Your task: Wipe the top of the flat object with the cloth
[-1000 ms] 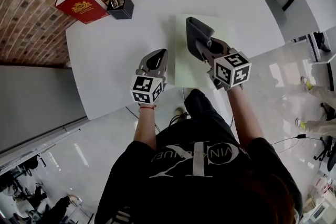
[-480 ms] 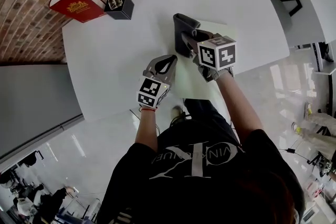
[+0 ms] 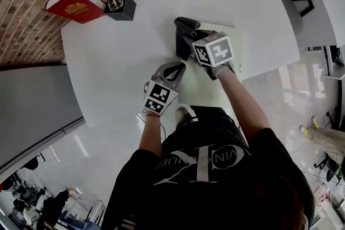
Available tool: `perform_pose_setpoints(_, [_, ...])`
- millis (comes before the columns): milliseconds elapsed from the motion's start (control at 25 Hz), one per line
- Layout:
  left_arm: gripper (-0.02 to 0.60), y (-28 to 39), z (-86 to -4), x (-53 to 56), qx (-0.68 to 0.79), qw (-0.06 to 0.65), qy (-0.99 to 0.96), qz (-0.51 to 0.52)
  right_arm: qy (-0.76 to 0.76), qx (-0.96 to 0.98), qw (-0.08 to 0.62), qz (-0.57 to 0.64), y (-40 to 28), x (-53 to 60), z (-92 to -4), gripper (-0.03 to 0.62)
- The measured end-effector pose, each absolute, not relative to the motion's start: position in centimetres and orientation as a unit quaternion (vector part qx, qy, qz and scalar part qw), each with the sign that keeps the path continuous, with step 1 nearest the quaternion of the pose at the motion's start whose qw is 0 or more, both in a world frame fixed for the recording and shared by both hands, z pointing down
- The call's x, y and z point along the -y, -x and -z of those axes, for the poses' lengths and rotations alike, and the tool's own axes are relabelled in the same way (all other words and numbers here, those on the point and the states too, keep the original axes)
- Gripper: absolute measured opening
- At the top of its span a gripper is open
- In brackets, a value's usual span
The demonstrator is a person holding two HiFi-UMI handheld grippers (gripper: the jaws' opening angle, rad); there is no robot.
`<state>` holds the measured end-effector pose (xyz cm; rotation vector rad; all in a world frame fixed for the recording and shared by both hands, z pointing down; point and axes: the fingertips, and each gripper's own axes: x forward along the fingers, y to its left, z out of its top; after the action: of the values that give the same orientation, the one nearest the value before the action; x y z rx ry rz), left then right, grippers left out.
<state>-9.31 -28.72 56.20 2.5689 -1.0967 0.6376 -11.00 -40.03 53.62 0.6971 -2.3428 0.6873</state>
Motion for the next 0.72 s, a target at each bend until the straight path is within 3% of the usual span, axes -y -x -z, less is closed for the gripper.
perform_pose_setpoints(720, [0.011, 9.6, -56.3, 28.7, 0.386, 0.166, -0.887, -0.194, -0.322, 0.856, 0.31, -0.26, 4.4, 41.5, -54.2, 0.057])
